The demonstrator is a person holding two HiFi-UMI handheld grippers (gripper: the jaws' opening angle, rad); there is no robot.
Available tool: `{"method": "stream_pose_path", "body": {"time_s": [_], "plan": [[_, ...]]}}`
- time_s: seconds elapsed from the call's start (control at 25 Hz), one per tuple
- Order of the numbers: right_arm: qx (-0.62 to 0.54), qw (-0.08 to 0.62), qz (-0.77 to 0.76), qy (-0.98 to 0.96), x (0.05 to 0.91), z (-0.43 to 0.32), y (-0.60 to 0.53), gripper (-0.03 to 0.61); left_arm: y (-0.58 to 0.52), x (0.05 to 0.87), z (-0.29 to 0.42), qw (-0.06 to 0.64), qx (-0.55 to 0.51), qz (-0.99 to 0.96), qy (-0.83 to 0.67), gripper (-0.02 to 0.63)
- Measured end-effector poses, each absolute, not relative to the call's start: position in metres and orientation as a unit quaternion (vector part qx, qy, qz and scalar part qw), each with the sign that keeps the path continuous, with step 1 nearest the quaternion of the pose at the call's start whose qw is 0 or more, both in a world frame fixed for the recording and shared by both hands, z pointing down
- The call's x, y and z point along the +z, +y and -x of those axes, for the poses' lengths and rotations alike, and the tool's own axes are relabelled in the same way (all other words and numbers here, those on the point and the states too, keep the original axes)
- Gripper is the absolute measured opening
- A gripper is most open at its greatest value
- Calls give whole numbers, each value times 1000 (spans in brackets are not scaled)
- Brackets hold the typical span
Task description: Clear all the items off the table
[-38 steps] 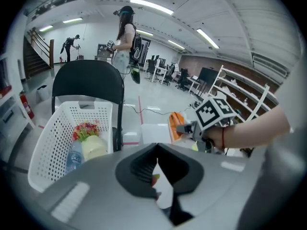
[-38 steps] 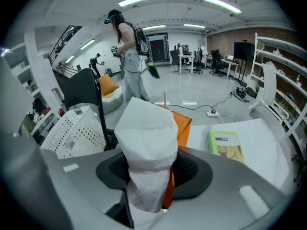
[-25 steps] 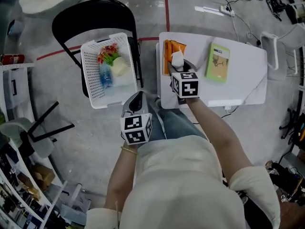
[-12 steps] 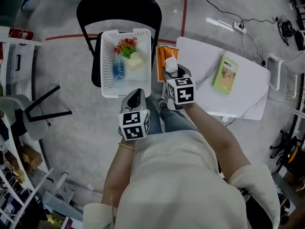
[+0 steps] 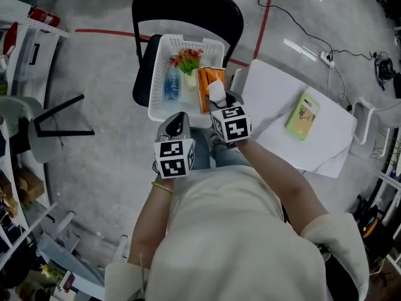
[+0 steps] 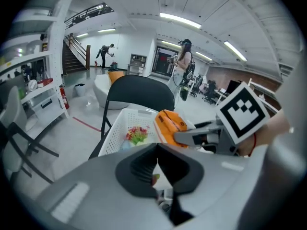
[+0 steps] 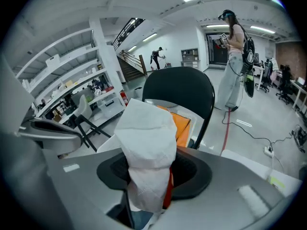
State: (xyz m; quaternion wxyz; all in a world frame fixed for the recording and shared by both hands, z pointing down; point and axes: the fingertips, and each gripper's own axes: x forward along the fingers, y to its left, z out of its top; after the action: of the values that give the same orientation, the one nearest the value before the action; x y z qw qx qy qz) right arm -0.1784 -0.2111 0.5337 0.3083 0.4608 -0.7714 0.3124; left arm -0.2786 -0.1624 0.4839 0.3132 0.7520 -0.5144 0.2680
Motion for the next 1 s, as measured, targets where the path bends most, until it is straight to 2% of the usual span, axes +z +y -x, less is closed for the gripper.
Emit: {"method": "stream_pose_path", "body": {"time_s": [0.8,1.0], "plan": [[270,382,-338,-817,547,250,-189,190,-169,477,322,320,243,-715,-572,9],[285,373,-336,-816,548,252,-191,264,-168,476,327,321,241,-710,-579,9]]}}
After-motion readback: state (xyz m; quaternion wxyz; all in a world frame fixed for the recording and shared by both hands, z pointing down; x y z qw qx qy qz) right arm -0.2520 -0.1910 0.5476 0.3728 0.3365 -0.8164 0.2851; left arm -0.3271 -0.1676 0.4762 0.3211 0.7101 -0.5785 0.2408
